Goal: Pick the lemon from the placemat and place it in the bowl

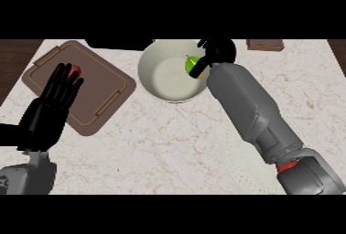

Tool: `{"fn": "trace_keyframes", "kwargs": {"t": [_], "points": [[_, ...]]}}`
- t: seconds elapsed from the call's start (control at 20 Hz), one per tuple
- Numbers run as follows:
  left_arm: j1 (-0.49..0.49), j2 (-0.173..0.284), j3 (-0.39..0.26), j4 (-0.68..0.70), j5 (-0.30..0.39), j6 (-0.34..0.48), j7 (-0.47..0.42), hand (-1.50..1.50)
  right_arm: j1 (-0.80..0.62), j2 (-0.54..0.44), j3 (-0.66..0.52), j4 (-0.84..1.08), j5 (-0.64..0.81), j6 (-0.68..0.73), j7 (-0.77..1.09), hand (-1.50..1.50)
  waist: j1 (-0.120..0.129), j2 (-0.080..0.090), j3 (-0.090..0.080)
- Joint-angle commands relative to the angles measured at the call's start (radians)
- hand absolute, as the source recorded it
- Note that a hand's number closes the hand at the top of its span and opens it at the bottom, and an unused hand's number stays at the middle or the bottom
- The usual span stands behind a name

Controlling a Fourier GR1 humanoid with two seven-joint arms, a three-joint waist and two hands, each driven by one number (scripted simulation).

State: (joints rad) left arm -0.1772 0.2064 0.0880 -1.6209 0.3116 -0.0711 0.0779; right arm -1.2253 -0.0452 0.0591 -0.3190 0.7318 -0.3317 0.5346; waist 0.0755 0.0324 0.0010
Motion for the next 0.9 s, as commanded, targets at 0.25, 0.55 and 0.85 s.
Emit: {"fn": "trace_keyframes", "kwargs": {"t": [0.25, 0.55, 0.85], "points": [[-0.054, 0.007, 0.023, 0.071, 0.001, -0.006, -0.017, 0.00, 0.036, 0.007, -0.184, -0.059, -0.170, -0.189, -0.325, -1.50, -0.013, 0.005, 0.001], [-0.019, 0.004, 0.027, 0.070, -0.006, -0.007, -0.038, 0.00, 0.038, -0.051, -0.365, -0.135, -0.343, -0.251, -0.469, -1.50, -0.025, -0.008, 0.001], [0.039, -0.028, 0.001, 0.033, -0.038, 0.021, -0.035, 0.00, 0.140, -0.126, -0.399, -0.147, -0.380, -0.225, -0.552, -1.50, -0.065, -0.029, 0.000]]}}
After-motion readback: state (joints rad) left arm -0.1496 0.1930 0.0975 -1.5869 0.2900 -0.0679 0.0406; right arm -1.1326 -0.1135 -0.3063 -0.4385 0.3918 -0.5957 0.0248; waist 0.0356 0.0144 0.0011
